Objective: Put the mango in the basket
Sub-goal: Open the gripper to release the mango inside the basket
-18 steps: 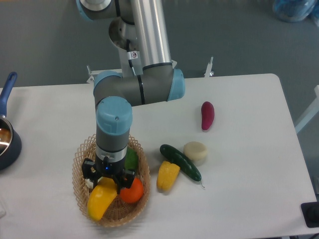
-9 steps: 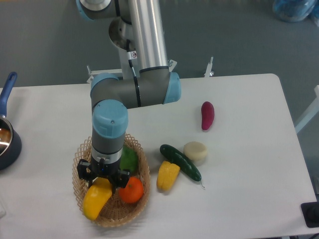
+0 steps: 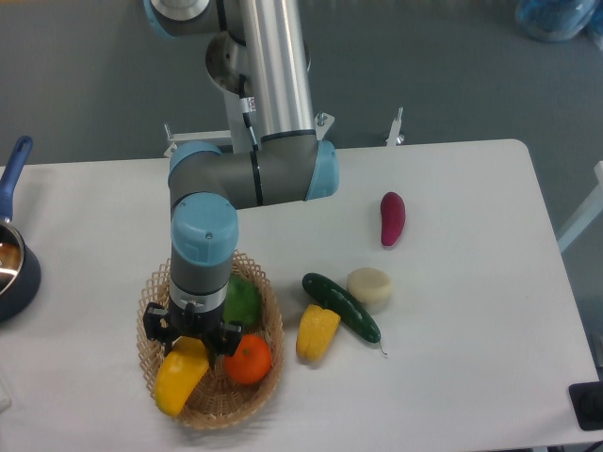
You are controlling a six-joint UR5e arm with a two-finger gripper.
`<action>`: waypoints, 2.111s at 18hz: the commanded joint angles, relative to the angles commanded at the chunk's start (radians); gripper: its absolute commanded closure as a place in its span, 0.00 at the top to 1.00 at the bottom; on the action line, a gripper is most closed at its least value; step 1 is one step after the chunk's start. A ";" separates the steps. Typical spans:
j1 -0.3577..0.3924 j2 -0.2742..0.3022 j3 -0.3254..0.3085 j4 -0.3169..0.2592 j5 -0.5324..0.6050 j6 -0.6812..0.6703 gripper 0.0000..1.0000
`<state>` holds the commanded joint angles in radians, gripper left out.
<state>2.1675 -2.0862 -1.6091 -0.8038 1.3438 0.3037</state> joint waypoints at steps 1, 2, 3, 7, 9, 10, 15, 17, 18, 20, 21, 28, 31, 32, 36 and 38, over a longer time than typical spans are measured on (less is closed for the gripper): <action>0.002 -0.002 0.003 0.000 0.000 0.002 0.39; 0.005 -0.002 0.005 -0.002 0.002 0.008 0.38; 0.008 -0.002 0.003 -0.002 0.003 0.009 0.38; 0.008 -0.003 -0.002 -0.005 0.015 0.043 0.38; 0.008 -0.003 -0.008 -0.003 0.049 0.045 0.38; 0.008 -0.003 -0.009 -0.003 0.055 0.045 0.38; 0.008 -0.002 -0.008 0.000 0.055 0.048 0.66; 0.009 -0.002 -0.008 0.000 0.057 0.052 1.00; 0.009 0.001 -0.009 -0.002 0.057 0.049 1.00; 0.009 0.005 -0.008 -0.003 0.057 0.049 1.00; 0.011 0.006 -0.008 -0.003 0.063 0.049 1.00; 0.050 0.076 -0.002 -0.005 0.083 0.051 1.00; 0.089 0.121 0.027 -0.003 0.089 0.054 1.00; 0.109 0.135 0.047 -0.005 0.097 0.055 1.00; 0.172 0.169 0.142 -0.014 0.208 0.061 1.00; 0.196 0.190 0.158 -0.028 0.209 0.113 1.00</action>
<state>2.3637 -1.8961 -1.4512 -0.8313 1.5524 0.4168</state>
